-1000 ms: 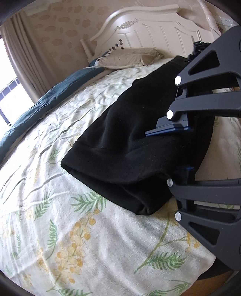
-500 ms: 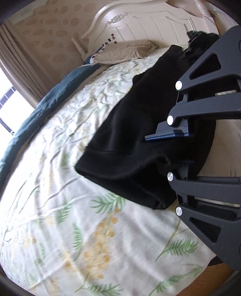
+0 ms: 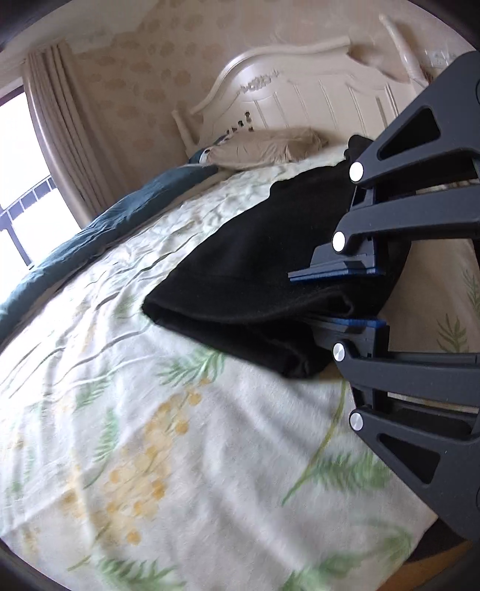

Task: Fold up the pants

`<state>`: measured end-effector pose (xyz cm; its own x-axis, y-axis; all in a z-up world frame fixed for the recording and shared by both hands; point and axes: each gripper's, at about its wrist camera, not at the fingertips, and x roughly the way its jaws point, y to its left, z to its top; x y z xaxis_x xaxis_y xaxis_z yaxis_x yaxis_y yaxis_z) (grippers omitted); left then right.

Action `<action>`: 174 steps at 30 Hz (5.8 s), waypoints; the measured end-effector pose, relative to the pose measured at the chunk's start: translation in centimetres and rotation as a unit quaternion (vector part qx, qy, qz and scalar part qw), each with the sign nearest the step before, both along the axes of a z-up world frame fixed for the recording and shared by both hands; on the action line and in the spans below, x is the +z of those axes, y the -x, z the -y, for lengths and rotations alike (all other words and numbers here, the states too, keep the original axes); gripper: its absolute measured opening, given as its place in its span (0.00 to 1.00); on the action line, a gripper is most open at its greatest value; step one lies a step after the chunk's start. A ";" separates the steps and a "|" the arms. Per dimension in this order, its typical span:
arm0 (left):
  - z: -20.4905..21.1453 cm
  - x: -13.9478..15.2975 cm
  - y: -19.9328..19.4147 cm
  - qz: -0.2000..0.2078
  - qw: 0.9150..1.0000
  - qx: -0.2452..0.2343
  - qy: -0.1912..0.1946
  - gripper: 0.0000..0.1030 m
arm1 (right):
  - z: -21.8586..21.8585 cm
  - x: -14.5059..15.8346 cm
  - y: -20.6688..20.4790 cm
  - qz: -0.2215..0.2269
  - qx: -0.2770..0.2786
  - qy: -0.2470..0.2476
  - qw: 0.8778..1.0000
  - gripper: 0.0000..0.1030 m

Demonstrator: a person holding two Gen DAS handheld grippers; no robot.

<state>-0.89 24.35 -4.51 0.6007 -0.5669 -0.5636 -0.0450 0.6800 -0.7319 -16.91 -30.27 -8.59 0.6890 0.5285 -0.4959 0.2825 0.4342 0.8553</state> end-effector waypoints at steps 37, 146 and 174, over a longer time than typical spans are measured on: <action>14.8 3.0 -2.2 -0.016 0.946 -0.063 -0.318 0.98 | 39.3 4.6 -5.3 -0.052 -0.308 0.158 0.937 0.36; 13.7 3.8 -1.4 0.012 0.958 -0.081 -0.275 0.98 | 42.2 9.5 4.7 -0.034 -0.154 0.224 0.962 0.68; 15.2 2.6 -2.8 0.018 0.950 -0.094 -0.296 0.98 | 37.3 15.9 -1.1 -0.090 -0.026 0.314 0.945 0.18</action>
<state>1.92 9.15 -1.87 0.5451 -0.2568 -0.7981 0.1370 0.9664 -0.2174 -15.84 -67.59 7.35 0.5804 0.0586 -0.8122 0.4336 0.8221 0.3691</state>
